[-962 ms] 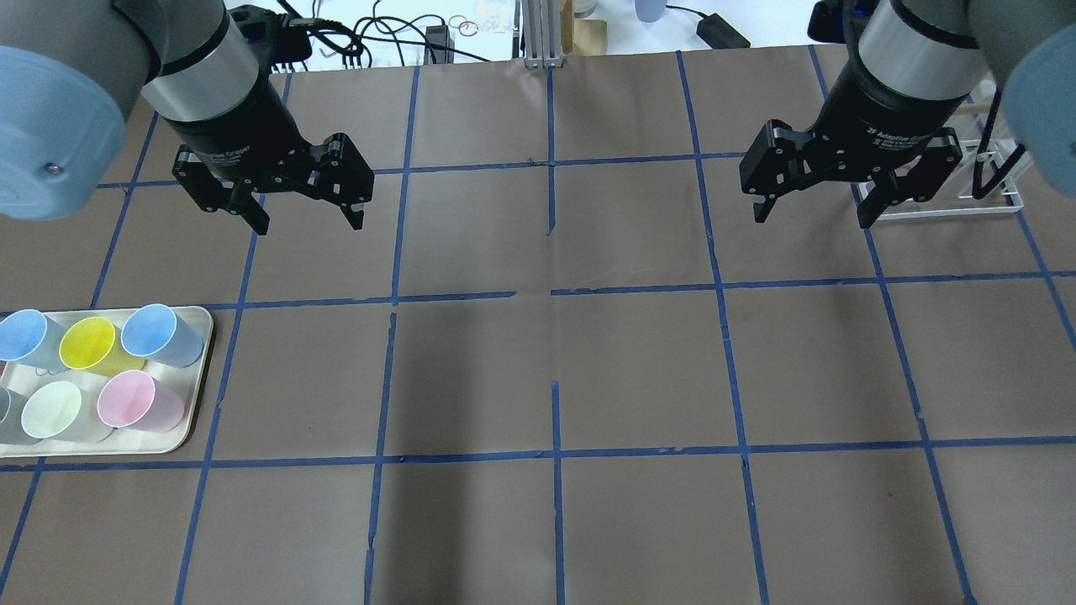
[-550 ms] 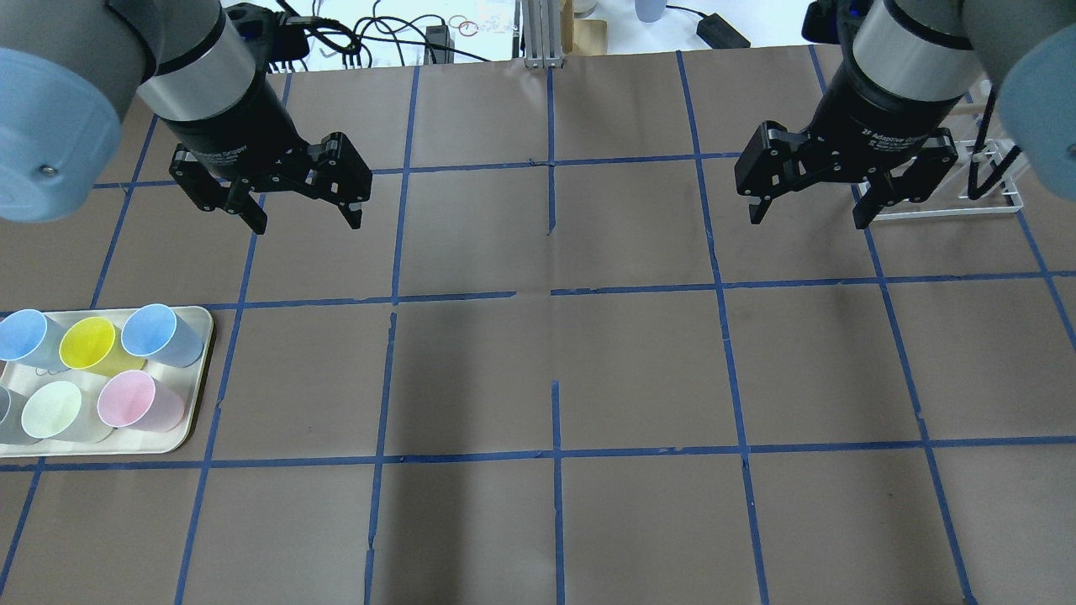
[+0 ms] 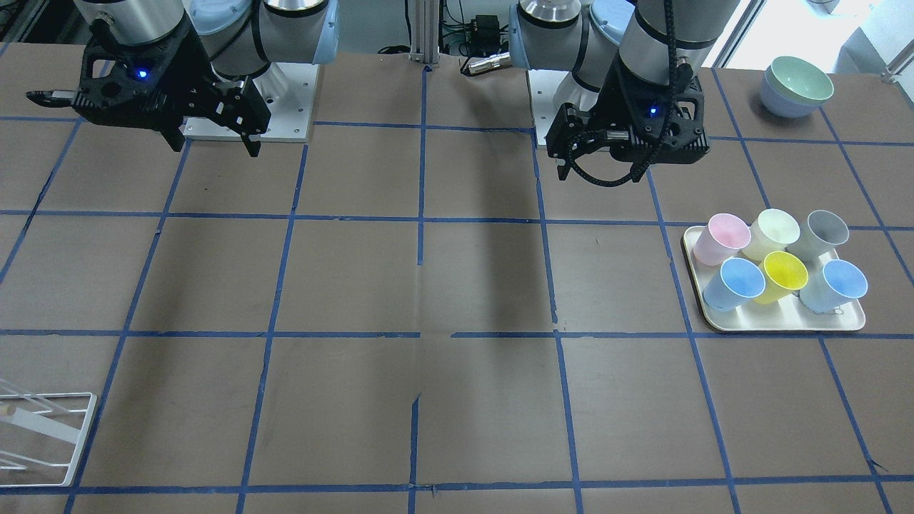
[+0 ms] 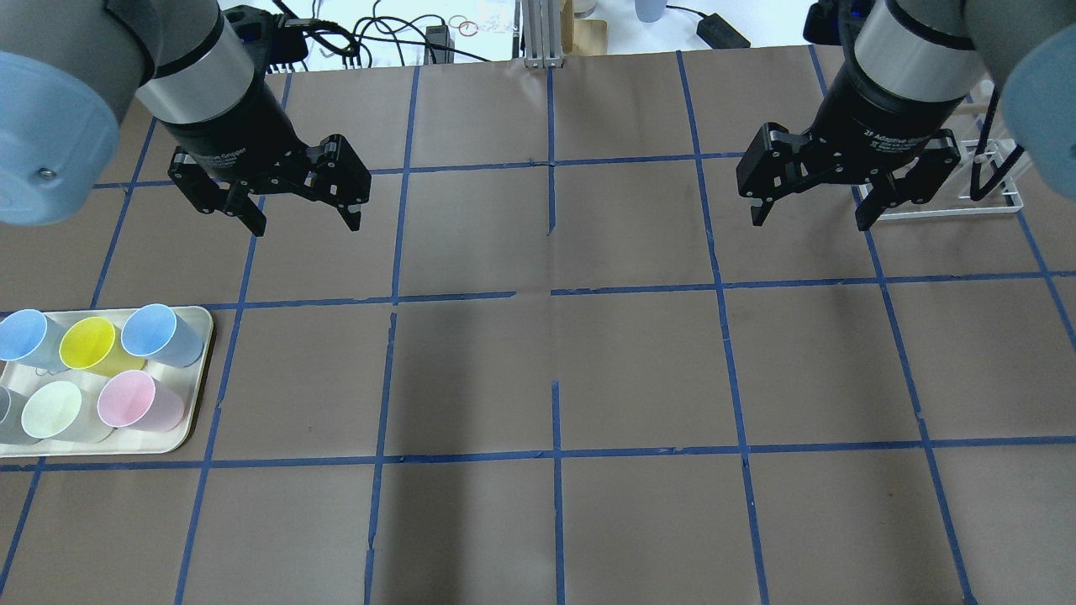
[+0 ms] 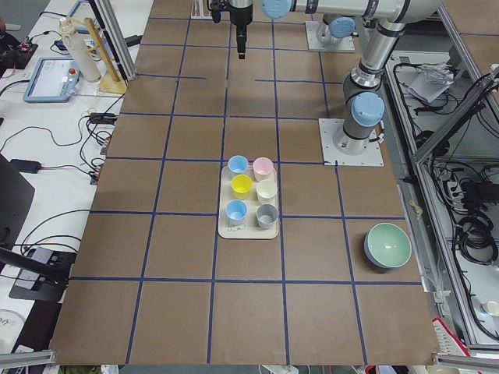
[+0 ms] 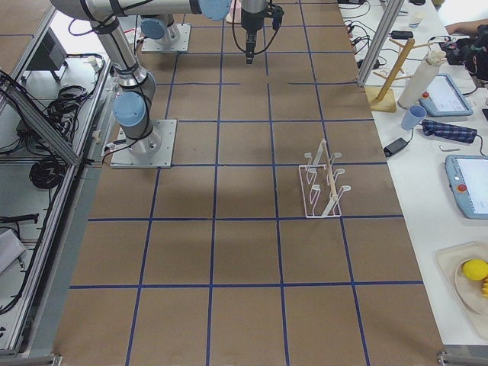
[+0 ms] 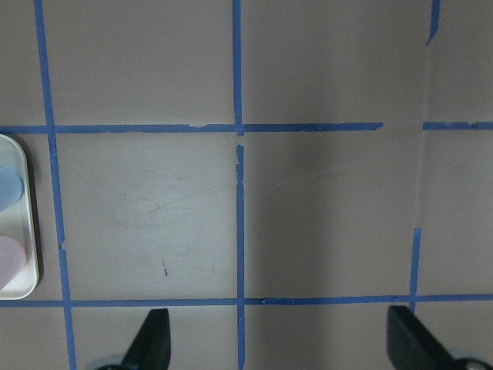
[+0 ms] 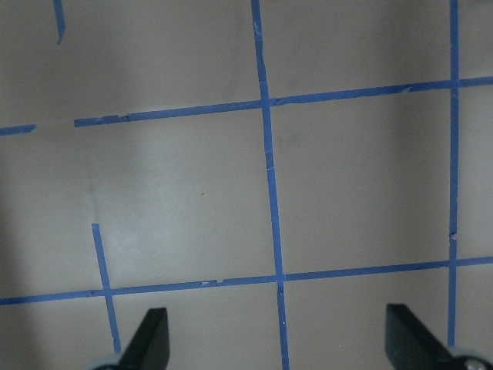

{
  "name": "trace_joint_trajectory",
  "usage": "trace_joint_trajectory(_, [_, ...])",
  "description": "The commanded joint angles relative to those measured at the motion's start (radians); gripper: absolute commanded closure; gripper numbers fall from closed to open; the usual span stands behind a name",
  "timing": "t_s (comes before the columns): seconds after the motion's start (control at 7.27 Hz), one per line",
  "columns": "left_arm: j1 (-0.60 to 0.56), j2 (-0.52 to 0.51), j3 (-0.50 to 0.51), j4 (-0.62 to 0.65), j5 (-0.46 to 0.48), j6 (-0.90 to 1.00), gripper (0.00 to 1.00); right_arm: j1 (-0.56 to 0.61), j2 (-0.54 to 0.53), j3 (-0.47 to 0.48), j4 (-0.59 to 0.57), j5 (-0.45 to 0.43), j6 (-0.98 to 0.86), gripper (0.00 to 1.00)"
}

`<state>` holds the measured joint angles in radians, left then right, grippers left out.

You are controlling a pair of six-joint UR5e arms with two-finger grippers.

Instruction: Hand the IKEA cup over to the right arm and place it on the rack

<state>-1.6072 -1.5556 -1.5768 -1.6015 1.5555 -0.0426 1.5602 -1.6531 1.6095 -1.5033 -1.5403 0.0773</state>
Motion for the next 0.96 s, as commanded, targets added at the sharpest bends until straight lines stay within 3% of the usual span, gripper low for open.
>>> trace_joint_trajectory(0.0, [0.003, 0.000, 0.000, 0.000, 0.002, 0.001, 0.00, 0.000, 0.000, 0.000, 0.002, 0.000, -0.001, 0.00])
trace_joint_trajectory(0.41, [0.033, 0.002, 0.012, 0.000, 0.009, 0.054, 0.00, 0.000, 0.003, 0.001, 0.002, -0.009, -0.002, 0.00])
trace_joint_trajectory(0.83, [0.273, 0.008, 0.003, -0.015, 0.011, 0.394, 0.00, -0.005, -0.022, -0.005, 0.005, -0.008, -0.002, 0.00])
